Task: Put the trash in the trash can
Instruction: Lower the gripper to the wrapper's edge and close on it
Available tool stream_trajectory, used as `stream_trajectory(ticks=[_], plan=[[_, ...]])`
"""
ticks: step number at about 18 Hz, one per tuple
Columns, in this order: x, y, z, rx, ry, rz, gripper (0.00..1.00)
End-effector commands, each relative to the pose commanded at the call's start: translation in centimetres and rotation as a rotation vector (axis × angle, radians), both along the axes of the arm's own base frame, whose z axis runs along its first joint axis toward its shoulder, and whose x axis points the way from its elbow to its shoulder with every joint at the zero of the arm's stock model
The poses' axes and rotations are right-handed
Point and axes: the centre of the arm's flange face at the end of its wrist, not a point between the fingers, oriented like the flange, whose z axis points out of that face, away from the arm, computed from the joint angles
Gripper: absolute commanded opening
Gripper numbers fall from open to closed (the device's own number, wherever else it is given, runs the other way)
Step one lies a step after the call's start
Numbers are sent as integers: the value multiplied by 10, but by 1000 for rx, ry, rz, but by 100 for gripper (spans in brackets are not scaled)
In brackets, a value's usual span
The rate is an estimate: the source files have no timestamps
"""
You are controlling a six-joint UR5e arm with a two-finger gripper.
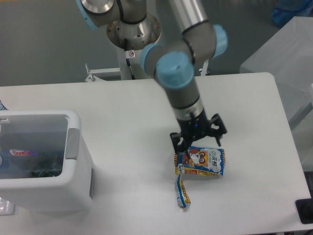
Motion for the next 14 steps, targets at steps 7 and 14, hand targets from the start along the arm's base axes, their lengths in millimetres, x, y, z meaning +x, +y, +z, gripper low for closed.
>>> stream_trajectory(ticks=[7,14], plan=[[26,17,-27,4,-33,50,98],[30,26,-61,-13,-67,97,98]])
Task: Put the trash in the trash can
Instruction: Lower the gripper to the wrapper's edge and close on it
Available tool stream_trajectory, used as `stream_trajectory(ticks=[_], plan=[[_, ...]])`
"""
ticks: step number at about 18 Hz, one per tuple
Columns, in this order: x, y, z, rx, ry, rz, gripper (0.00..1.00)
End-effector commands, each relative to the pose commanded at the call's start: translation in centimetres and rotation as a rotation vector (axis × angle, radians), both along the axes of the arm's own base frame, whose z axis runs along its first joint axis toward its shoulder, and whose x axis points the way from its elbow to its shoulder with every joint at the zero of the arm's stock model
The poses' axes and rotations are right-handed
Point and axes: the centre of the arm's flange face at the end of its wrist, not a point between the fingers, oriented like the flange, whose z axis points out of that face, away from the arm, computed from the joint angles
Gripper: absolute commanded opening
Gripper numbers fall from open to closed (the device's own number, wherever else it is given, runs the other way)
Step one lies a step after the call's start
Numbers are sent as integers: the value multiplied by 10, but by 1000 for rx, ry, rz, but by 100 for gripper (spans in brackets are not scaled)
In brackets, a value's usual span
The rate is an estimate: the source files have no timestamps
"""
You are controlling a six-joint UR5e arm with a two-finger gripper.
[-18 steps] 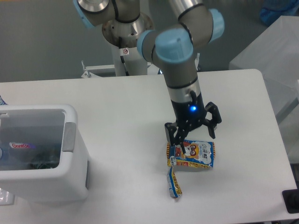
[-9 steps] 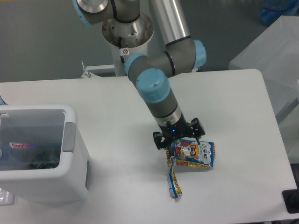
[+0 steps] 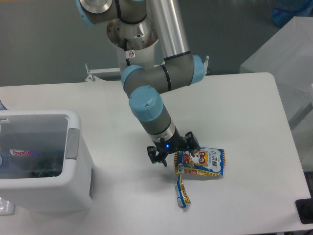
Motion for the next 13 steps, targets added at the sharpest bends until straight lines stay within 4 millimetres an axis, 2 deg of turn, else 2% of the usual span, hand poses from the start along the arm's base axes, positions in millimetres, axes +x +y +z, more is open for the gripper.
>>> stream_trajectory(ticks=[9,13], plan=[[-4,3,-35,-42,-33,3,98],[-11,-1,-45,-112,14,12,97]])
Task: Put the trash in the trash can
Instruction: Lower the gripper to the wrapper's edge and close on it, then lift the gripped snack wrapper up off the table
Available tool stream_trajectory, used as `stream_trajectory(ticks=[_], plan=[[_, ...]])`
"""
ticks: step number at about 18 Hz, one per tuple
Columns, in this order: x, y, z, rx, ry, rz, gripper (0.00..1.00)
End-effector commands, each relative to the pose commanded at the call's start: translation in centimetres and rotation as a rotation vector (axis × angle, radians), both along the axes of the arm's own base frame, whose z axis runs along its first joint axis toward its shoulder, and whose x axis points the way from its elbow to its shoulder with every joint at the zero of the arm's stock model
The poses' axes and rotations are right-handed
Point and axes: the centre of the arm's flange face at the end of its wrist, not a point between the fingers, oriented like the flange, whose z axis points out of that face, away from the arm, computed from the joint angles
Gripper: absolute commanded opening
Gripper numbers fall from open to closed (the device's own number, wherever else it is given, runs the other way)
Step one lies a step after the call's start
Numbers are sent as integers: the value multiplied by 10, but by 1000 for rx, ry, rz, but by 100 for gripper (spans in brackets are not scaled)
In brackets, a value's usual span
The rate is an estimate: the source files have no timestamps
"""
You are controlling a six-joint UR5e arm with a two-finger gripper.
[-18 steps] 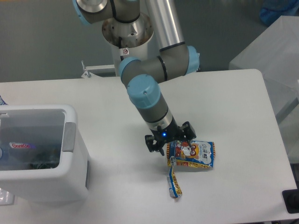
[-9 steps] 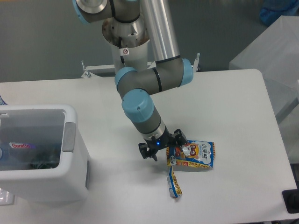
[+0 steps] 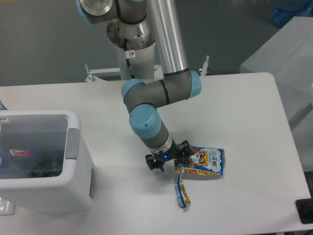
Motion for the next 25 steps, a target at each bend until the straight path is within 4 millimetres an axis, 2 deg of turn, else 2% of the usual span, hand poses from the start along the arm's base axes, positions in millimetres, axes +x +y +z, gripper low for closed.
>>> stream_trajectory(ticks=[7,9,10,12,14,16,17,18,21,23,25], plan=[[-2,0,4,5,5,0,96],[-2,1,5,6,6,0,92],[-2,1,5,7,7,0,86],[-3,1,7,9,9,0,65],[-7,-2,9,17,7,7,50],[-9,-2,12,24,9,9,25],[-11,-1,13,26,11,11,8],[-12,-1,15,29,14,15,1],[-18,-2,21,39,22,22,0],[-22,-6,41,69,39,32,0],[-22,-8,48,97,26,37,0]])
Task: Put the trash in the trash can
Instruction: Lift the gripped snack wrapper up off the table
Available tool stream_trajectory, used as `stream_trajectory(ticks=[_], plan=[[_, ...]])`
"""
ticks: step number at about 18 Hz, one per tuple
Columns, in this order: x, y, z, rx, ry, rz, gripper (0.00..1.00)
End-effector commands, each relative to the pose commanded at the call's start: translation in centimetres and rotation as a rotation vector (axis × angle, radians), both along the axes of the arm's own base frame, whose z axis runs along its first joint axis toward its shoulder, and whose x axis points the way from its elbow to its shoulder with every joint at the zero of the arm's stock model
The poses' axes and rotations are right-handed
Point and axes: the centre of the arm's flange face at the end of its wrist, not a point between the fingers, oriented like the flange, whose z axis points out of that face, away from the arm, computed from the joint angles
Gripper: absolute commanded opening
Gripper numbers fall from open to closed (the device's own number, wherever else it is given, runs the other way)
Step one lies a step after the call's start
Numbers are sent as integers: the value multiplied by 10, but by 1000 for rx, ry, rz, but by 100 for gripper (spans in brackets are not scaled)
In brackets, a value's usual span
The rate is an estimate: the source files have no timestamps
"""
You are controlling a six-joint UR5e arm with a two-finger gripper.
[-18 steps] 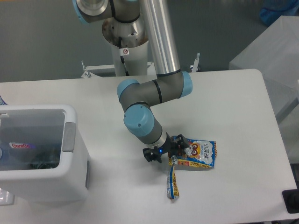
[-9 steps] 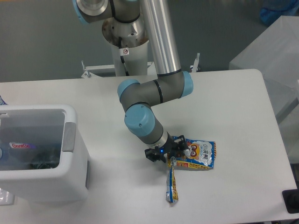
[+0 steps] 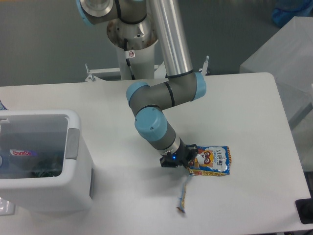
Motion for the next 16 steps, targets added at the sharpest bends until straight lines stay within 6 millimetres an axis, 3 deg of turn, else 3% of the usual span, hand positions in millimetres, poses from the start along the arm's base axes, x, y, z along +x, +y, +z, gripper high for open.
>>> stream_trajectory(ticks=[2,10,16], plan=[[-3,-5,22,44,8,10,0],[-10,-25,176,540,-50,86,0],[17,-11,289,913,-181,140,0]])
